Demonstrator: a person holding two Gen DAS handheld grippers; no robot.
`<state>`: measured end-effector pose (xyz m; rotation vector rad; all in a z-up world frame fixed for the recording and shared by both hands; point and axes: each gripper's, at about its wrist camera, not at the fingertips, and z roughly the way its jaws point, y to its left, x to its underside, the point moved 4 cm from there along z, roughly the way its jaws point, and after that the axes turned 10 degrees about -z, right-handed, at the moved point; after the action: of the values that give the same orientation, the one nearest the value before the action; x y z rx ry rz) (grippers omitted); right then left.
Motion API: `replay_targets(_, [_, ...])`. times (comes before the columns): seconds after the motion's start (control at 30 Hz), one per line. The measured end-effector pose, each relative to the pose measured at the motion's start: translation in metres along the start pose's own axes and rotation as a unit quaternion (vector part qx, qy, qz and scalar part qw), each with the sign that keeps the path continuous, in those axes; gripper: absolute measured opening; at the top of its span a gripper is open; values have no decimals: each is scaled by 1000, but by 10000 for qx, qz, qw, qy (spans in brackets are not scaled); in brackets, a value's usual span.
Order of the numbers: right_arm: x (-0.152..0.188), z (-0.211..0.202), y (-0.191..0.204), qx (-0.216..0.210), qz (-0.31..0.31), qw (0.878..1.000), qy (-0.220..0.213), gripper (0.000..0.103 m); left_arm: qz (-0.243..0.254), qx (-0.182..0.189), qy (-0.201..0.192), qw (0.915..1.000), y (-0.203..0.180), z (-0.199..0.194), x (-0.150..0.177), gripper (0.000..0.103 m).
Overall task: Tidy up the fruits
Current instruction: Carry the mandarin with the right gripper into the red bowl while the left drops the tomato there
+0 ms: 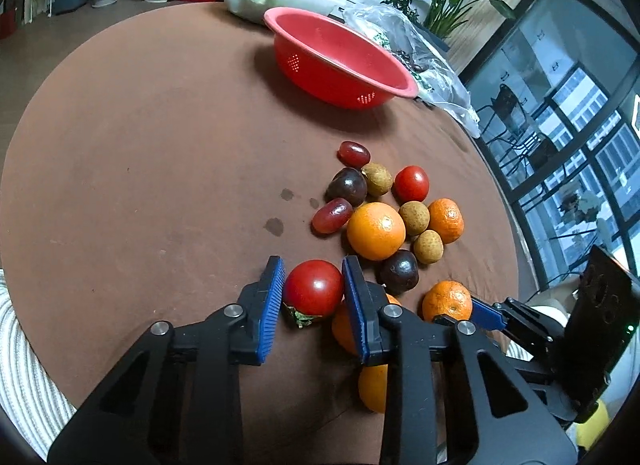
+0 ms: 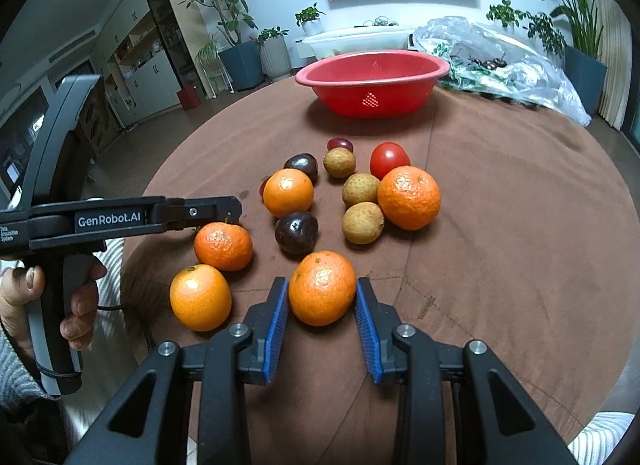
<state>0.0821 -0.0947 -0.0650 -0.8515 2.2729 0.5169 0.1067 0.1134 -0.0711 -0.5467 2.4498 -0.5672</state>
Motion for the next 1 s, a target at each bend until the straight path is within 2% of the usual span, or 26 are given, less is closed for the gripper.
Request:
replay_targets(0.23, [0, -5, -17, -449, 608, 9971, -95, 36, -116, 215, 9, 9997, 1, -7, -7, 28])
replay_targets(0.47, [-16, -21, -45, -825, 1214, 9881, -455, 36, -73, 413, 18, 9991, -7, -9, -26, 28])
replay_targets(0.77, [-73, -23, -79, -812, 1222, 9859, -809, 36, 37, 696, -27, 9976, -22, -2, -78, 28])
replay_targets(1.0, [-124, -4, -105, -777, 1153, 9856, -964, 36, 227, 675, -110, 9974, -33, 9, -123, 28])
